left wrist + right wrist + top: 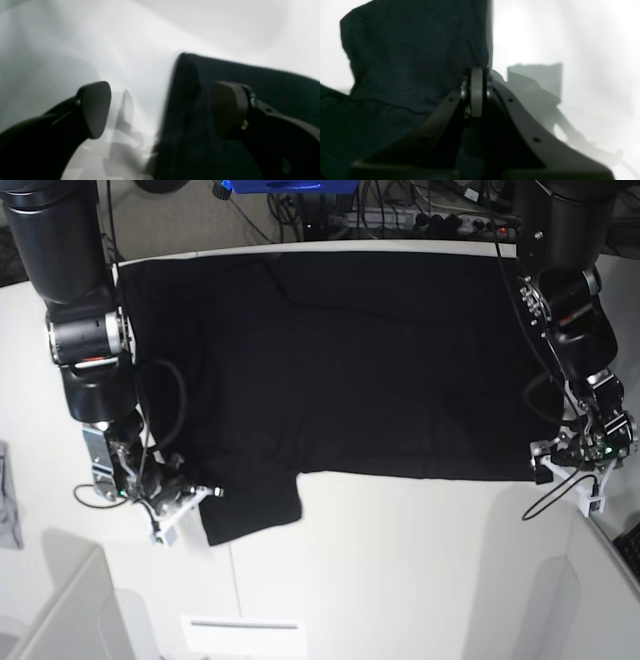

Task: Fold the T-shirt properly
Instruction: 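Move both grippers down to the shirt's hem corners, then close both grippers on the hem corners of the black shirt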

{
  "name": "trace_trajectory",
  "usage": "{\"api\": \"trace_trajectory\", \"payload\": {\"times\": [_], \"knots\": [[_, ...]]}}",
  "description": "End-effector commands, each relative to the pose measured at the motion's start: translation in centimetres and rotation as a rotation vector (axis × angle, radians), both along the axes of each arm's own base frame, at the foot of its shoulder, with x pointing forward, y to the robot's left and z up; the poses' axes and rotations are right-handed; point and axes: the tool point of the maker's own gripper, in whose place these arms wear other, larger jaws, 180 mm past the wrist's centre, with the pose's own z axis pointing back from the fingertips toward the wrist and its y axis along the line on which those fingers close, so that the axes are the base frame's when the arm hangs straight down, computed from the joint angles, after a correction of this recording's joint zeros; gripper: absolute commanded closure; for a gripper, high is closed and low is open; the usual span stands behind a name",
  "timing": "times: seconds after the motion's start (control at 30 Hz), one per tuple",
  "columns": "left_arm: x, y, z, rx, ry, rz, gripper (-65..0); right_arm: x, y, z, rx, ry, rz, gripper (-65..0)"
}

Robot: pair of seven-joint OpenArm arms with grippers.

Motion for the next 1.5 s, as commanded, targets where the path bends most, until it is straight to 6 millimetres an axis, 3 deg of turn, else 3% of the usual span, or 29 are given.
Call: {"api": "trace_trajectory", "payload": {"times": [0.0, 0.3, 0.43, 0.63, 0.8, 1.23, 1.37, 1.47], "knots": [[1.9, 1.0, 2.4, 0.013, -0.069, 0.010, -60.1, 2.3, -0.2, 2.6, 0.008, -0.074, -0.005, 0.0], [3.9, 0.4, 2.3, 0.001, -0.059, 0.052, -60.1, 2.3, -0.3, 2.6, 0.007, -0.074, -0.006, 0.0], [3.6, 0.1, 1.6, 0.032, -0.028, 0.034, -60.1, 2.3, -0.3, 2.6, 0.007, -0.074, -0.006, 0.0], [1.5, 0.0, -0.7, 0.028, 0.023, 0.035, -60.1, 2.3, -0.3, 2.6, 0.007, -0.075, -0.007, 0.0], [0.9, 0.1, -1.3, 0.027, 0.035, 0.037, -60.1, 2.3, -0.9, 2.7, 0.000, -0.075, -0.013, 0.0], [2.6, 1.7, 1.5, 0.025, -0.069, 0.086, -60.1, 2.1, -1.1, 2.6, -0.003, -0.071, -0.015, 0.0], [2.4, 3.1, 2.3, 0.042, -0.077, 0.100, -60.1, 2.1, -1.0, 2.5, -0.002, -0.068, -0.013, 0.0], [2.2, 3.1, 2.0, 0.040, -0.069, 0.097, -60.1, 2.0, -1.0, 2.5, -0.002, -0.066, -0.013, 0.0]]}}
